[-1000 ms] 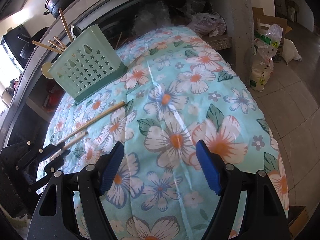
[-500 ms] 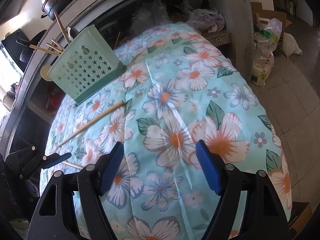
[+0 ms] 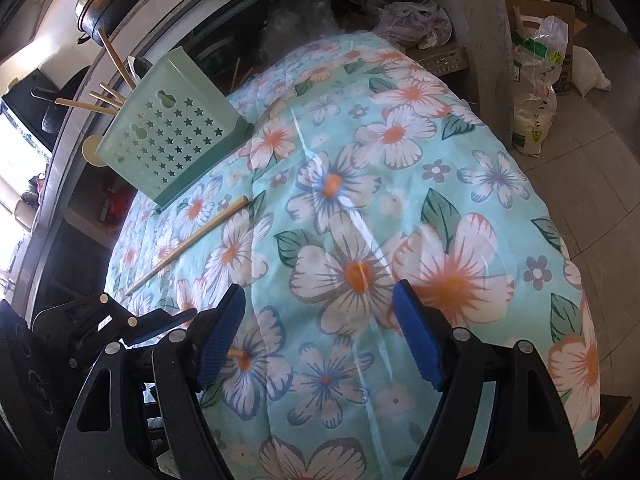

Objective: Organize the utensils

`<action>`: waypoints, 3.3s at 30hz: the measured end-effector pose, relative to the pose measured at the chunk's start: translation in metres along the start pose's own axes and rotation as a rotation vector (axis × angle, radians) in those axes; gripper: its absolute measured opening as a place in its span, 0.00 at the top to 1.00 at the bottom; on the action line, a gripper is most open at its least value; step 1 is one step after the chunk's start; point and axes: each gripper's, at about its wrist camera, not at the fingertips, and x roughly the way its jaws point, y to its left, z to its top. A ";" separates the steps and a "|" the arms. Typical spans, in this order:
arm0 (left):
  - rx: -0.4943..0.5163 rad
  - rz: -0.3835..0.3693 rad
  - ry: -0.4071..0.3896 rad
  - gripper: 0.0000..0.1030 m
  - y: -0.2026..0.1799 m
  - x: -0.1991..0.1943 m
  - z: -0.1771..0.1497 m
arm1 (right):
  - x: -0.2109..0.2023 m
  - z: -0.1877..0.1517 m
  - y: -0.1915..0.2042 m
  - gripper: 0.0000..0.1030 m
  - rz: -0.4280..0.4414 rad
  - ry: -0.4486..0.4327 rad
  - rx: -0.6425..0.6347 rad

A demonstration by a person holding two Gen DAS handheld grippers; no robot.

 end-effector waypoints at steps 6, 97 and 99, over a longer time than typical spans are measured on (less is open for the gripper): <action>-0.031 -0.022 -0.009 0.87 0.002 0.002 0.004 | -0.002 0.001 -0.002 0.28 0.018 -0.010 0.020; -1.247 0.127 -0.523 0.96 0.218 -0.129 -0.100 | -0.025 0.062 0.039 0.91 0.315 -0.209 0.218; -1.244 0.127 -0.513 0.96 0.218 -0.128 -0.098 | -0.030 0.063 0.038 0.92 0.315 -0.221 0.211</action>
